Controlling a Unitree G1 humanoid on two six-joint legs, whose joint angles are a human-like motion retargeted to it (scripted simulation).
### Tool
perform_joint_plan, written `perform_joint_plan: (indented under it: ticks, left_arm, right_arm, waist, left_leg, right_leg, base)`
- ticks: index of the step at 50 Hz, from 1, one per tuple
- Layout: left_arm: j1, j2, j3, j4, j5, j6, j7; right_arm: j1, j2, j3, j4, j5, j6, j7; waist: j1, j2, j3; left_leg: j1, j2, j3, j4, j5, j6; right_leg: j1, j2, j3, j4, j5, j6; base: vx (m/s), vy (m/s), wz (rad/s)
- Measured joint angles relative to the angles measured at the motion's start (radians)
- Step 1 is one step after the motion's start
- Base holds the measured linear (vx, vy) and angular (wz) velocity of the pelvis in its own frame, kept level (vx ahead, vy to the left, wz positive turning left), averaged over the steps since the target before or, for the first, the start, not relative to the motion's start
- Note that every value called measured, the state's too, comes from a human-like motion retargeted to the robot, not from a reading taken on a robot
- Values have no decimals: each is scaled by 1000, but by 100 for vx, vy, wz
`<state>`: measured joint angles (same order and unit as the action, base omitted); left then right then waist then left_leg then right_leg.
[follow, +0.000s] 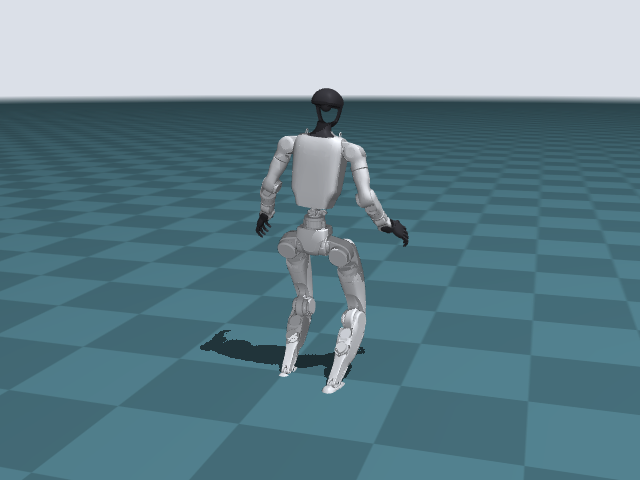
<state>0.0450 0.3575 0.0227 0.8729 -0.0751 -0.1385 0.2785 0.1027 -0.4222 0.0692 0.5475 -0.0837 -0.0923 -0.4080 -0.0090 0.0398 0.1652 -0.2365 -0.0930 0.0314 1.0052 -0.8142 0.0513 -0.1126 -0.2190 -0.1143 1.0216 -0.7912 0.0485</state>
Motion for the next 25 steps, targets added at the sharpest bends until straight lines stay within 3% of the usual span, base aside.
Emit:
perform_joint_plan:
  ticks: [7,12,17,25]
  left_arm:
    - [-35,26,-51,-111,19,-10,-19]
    - [-71,54,-115,-225,40,-11,-72]
    - [-111,80,-171,-351,43,-9,-144]
    - [-131,83,-221,-532,-4,-7,-245]
  right_arm:
    - [-13,6,29,-161,-36,5,28]
    - [-33,5,81,-256,-67,14,110]
    - [-60,-9,142,-324,-93,25,223]
    - [-69,-43,199,-390,-113,48,375]
  waist:
    - [-59,-96,24]
    - [-108,-155,42]
    - [-129,-156,48]
    - [-131,-152,46]
  left_leg:
    - [82,-164,38,-90,20,32]
    - [145,-260,28,-154,42,42]
    - [179,-262,18,-200,48,33]
    - [201,-257,-18,-241,55,19]
  right_leg:
    - [-15,-158,102,151,4,69]
    - [-31,-222,212,246,100,155]
    - [-83,-302,184,261,6,83]
    - [-122,-263,214,191,3,100]
  base:
    - [3,16,30]
    - [3,15,44]
    - [5,10,15]
    - [6,3,22]
